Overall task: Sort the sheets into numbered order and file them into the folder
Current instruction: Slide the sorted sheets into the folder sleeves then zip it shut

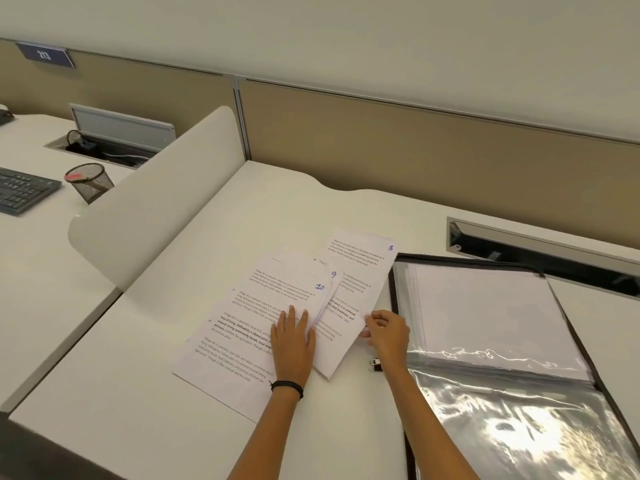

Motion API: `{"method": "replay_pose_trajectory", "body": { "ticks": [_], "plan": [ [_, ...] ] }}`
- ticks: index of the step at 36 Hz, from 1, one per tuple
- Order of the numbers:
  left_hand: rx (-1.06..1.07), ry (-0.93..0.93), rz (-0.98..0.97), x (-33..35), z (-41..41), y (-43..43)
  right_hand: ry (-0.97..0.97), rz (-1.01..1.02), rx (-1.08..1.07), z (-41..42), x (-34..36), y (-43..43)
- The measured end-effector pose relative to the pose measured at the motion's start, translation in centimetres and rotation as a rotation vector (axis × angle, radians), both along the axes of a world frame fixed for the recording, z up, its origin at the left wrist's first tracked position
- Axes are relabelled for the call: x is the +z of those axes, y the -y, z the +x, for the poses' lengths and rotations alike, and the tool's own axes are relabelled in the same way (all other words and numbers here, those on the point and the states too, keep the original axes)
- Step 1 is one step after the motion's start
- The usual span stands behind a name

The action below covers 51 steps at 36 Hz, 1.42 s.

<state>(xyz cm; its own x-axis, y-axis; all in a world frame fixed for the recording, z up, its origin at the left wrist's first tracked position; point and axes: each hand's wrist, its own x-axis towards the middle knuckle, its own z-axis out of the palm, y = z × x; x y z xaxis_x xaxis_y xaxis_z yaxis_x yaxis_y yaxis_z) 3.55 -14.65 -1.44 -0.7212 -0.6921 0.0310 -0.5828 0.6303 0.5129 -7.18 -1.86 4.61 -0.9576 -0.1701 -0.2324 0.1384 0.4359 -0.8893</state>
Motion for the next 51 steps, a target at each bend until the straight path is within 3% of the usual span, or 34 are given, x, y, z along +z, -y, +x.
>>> {"method": "replay_pose_trajectory", "body": {
  "ticks": [10, 16, 24, 35, 42, 51],
  "plan": [
    [0.031, 0.046, 0.096, 0.8, -0.3, -0.5, -0.025, -0.059, -0.115, -0.8, 1.5, -6.2],
    [0.034, -0.094, 0.216, 2.0, -1.1, -2.1, -0.023, -0.124, -0.229, -1.7, 2.8, -11.5],
    [-0.013, -0.406, 0.602, 4.4, -3.6, -7.8, -0.002, -0.257, -0.384, -2.0, 3.7, -17.4],
    [-0.114, -0.195, 1.333, 7.1, -6.7, -15.7, -0.047, -0.302, -0.494, -1.6, 4.3, -23.6],
    [-0.16, -0.239, 1.24, 7.8, -7.6, -19.8, -0.043, -0.265, -0.487, -0.9, 3.8, -26.8],
    [-0.315, -0.191, 1.089, 8.0, -8.2, -23.1, 0.137, -0.325, -0.523, 0.2, 4.3, -31.9]
  ]
}}
